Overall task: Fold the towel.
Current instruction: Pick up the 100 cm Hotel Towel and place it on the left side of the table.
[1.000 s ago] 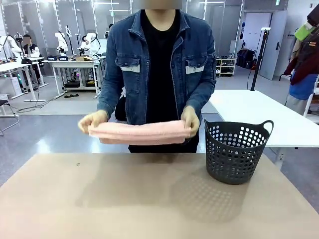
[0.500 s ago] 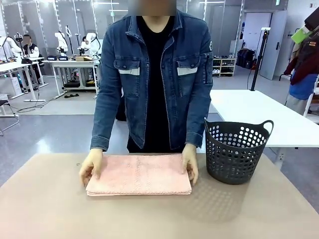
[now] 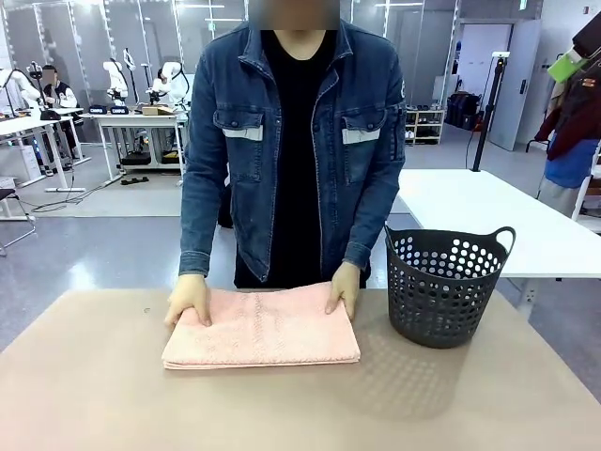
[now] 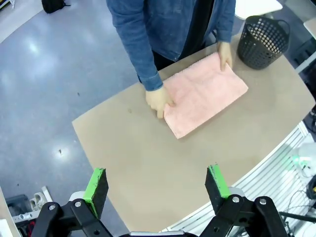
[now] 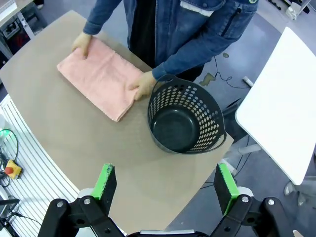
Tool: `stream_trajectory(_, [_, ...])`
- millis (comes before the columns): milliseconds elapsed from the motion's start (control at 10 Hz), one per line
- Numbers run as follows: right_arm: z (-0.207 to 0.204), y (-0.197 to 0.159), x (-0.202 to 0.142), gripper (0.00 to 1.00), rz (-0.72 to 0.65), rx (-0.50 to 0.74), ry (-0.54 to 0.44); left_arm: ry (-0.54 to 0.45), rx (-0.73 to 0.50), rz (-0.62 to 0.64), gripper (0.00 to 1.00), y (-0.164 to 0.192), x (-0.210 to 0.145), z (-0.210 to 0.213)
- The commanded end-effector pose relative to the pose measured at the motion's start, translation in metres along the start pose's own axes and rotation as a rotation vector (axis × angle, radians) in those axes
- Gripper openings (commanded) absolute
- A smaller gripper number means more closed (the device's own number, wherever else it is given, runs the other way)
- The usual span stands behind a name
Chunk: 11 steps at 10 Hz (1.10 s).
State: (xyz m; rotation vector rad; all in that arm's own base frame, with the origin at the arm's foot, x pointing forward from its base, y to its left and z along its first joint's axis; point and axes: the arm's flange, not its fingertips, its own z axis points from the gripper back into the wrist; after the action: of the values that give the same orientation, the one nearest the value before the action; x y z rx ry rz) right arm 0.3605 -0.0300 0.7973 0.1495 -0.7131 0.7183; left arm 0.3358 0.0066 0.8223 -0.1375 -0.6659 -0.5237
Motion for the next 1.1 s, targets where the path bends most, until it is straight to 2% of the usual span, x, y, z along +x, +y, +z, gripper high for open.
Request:
stream_trajectory(0, [0.0020,-0.0019,0.0006,1.00,-0.004,0.005,0.010,0.020,0.002,-0.004,1.00,-0.0002,0.0026,0.0034])
stream_trajectory(1000, [0.0020,-0.0019,0.0006,1.00,-0.004,0.005,0.010,0.020,0.002,-0.004,1.00,-0.0002,0.0026,0.0034])
